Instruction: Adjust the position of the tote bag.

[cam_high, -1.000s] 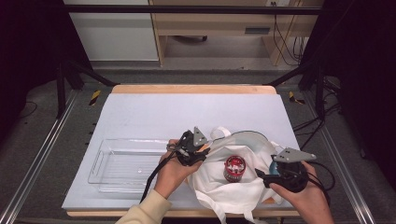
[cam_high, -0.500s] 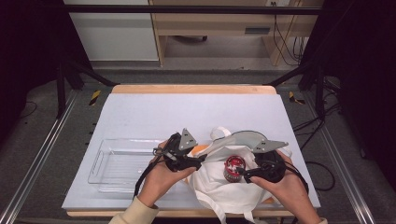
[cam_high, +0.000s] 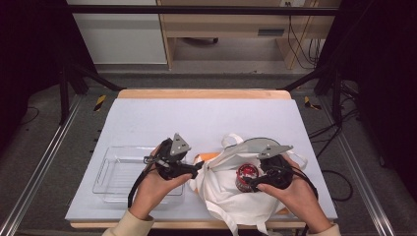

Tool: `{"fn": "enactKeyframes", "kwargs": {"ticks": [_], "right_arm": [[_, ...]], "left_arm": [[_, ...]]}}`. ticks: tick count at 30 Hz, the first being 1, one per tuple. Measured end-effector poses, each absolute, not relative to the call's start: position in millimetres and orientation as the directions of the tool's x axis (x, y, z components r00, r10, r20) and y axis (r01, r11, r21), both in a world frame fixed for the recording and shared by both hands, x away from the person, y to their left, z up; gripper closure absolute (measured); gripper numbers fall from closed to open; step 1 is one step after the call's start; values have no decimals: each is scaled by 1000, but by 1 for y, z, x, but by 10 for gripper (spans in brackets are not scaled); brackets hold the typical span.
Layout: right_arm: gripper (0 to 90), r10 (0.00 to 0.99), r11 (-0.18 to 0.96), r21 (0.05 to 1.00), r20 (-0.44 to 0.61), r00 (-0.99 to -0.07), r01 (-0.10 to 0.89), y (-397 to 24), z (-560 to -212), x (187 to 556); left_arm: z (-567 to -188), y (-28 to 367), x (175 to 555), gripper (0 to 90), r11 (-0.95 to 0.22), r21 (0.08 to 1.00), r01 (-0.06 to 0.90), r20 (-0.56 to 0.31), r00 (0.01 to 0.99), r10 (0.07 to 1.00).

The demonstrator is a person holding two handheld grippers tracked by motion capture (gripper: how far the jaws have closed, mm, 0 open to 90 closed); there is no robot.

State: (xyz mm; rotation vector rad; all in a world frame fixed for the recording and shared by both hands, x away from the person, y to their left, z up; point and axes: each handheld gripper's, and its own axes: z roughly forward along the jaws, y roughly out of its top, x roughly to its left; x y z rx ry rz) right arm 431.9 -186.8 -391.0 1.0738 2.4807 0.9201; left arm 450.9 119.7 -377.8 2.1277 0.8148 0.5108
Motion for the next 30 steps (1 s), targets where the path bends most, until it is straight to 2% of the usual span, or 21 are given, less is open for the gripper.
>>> {"fn": "enactKeyframes", "kwargs": {"ticks": [5,10,14,22,30], "right_arm": [[177,722,536,640,-11,-691,550,-181,-391,434],[156,711,549,631,-9,-703,548,-176,-390,437],[137,707,564,614,-13,-707,552,-175,-390,439],[123,699,587,576,-4,-715,570,-174,-398,444],[124,701,596,543,8,-713,592,-174,-409,451]], "left_arm": [[-384,138,446,178,-455,796,400,65,690,721],[-387,150,442,154,-501,767,399,116,683,721],[-385,162,437,154,-471,781,410,98,665,740],[-381,187,433,145,-475,771,424,139,616,775],[-384,206,437,140,-433,774,462,105,582,807]]}}
